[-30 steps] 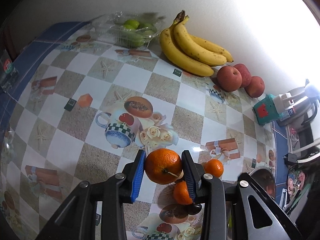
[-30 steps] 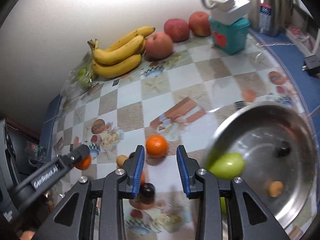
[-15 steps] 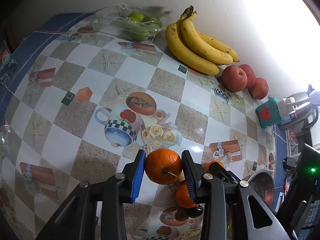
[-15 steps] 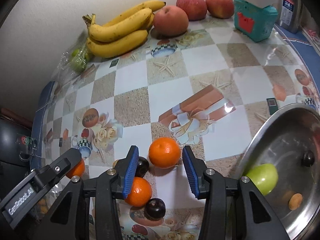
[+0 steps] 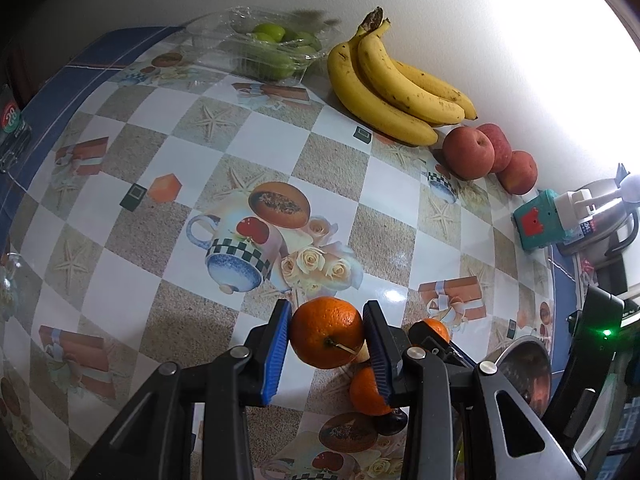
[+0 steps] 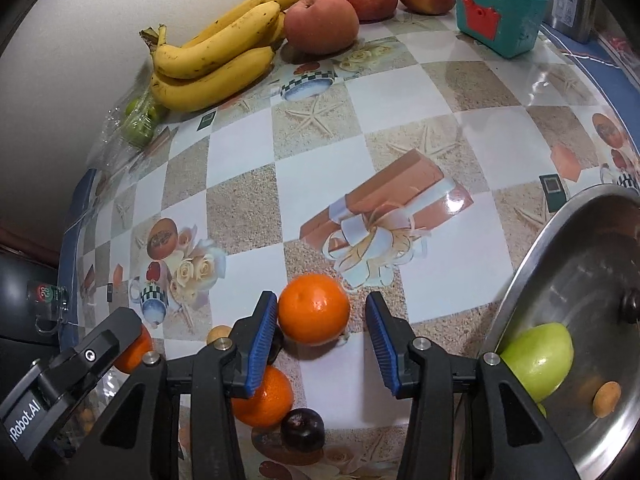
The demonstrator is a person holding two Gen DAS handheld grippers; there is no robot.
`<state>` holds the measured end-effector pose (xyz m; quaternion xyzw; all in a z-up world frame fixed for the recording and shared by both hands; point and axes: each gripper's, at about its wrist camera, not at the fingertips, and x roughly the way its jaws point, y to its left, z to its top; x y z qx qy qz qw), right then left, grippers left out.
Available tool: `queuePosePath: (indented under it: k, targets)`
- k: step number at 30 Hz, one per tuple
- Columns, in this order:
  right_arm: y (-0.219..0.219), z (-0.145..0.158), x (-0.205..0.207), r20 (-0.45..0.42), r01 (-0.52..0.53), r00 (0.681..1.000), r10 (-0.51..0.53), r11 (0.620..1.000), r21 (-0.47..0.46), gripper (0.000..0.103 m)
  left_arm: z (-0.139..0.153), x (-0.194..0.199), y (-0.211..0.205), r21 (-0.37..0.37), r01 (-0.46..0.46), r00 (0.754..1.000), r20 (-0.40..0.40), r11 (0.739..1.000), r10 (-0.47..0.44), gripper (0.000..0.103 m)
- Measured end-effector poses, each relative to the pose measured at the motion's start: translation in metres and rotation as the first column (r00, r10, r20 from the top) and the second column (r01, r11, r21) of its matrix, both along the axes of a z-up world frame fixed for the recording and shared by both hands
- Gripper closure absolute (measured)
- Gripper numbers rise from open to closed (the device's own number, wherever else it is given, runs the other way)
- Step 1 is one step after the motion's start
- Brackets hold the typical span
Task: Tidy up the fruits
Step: 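Lift both oranges and carry them toward the steel basin, then lower both oranges into the basin and open both tools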
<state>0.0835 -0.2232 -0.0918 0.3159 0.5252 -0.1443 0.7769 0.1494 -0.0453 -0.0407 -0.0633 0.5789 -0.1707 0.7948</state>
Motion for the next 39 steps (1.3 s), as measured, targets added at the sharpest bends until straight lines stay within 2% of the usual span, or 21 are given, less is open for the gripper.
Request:
queuePosePath:
  k: [3,7,11,17,21,28,39]
  targets:
    - [-0.002,0.000,-0.001,0.022,0.007,1.000,-0.008,1.000,0.030,0.065,0.000,0.000,-0.001,0.001,0.004,1.000,-0.001,1.000,-0.004,0.064]
    - [-0.001,0.005,-0.005,0.033,0.013,0.999,-0.013,1.000,0.020,0.065,0.000,0.000,-0.001,0.003,0.005,1.000,0.002,1.000,-0.005,0.064]
    - [-0.002,0.023,-0.015,0.082,0.024,0.996,-0.027,0.999,0.037,0.065,0.002,-0.001,-0.002,-0.001,-0.002,1.000,0.006,1.000,0.002,0.064]
    - [0.001,0.066,-0.033,0.126,0.044,0.991,-0.037,0.998,-0.047,0.065,0.011,-0.008,-0.006,-0.007,0.012,1.000,0.028,1.000,-0.012,0.064]
    - [0.003,0.082,-0.045,0.121,0.044,0.992,-0.033,0.995,-0.091,0.065,0.020,-0.014,-0.011,-0.009,0.027,0.998,0.049,1.000,-0.027,0.063]
    - [0.000,0.083,-0.069,0.093,0.041,0.995,-0.031,0.993,-0.111,0.065,0.036,-0.027,-0.021,-0.017,0.061,0.994,0.088,0.998,-0.060,0.064]
    - [-0.032,0.078,-0.117,0.045,0.144,0.989,-0.139,0.981,-0.132,0.065,0.047,-0.047,-0.040,-0.025,0.130,0.986,0.109,0.991,-0.127,0.064]
